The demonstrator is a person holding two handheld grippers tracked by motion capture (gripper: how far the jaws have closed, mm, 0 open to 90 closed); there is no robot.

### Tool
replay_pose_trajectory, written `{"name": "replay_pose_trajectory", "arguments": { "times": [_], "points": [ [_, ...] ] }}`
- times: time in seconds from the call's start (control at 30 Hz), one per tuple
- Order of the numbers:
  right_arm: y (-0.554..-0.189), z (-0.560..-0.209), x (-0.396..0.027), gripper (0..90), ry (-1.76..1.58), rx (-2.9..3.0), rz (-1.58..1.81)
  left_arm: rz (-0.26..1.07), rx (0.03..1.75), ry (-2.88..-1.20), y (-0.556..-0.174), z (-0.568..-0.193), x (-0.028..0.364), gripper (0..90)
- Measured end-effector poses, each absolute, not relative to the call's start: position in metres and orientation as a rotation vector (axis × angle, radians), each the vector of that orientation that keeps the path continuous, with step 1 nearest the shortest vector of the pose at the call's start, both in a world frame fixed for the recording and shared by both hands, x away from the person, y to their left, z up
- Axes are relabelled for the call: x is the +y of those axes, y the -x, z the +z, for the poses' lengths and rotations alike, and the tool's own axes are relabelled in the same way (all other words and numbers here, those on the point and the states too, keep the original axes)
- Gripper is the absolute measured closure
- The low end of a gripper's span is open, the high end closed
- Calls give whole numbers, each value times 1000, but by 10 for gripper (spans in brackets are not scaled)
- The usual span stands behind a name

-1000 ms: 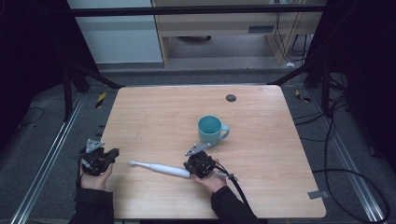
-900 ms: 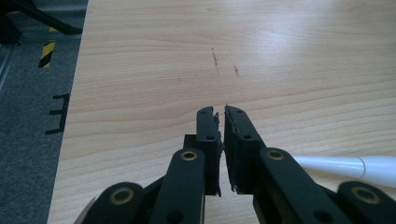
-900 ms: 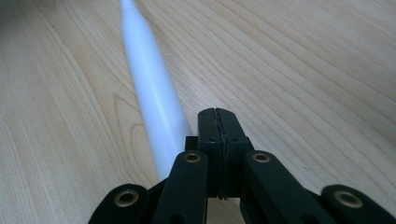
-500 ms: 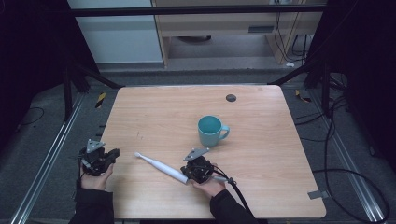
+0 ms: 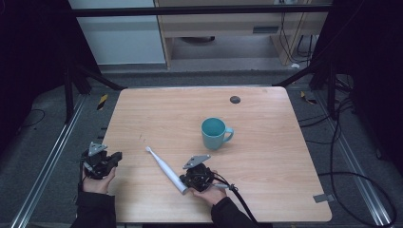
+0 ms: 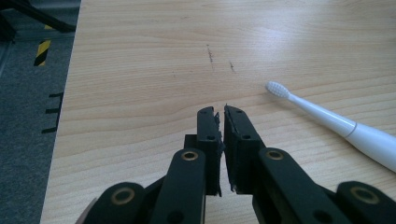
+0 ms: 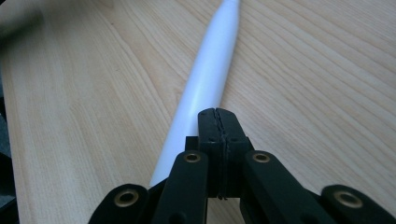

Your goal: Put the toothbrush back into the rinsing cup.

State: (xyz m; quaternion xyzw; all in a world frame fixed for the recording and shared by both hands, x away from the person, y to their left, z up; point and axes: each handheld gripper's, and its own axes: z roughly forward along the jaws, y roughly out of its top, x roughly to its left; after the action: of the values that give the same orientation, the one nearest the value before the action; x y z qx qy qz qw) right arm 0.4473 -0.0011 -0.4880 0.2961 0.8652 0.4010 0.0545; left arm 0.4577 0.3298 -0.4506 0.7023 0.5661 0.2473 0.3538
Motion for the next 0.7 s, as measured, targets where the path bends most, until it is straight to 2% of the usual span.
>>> {"name": "replay_pose_trajectory", "arguments": {
  "times": [0.7],
  "points": [
    [-439,-491,30,898,-849,2673,1266,633,1461,-1813,-457,-450,331,845]
  ]
}}
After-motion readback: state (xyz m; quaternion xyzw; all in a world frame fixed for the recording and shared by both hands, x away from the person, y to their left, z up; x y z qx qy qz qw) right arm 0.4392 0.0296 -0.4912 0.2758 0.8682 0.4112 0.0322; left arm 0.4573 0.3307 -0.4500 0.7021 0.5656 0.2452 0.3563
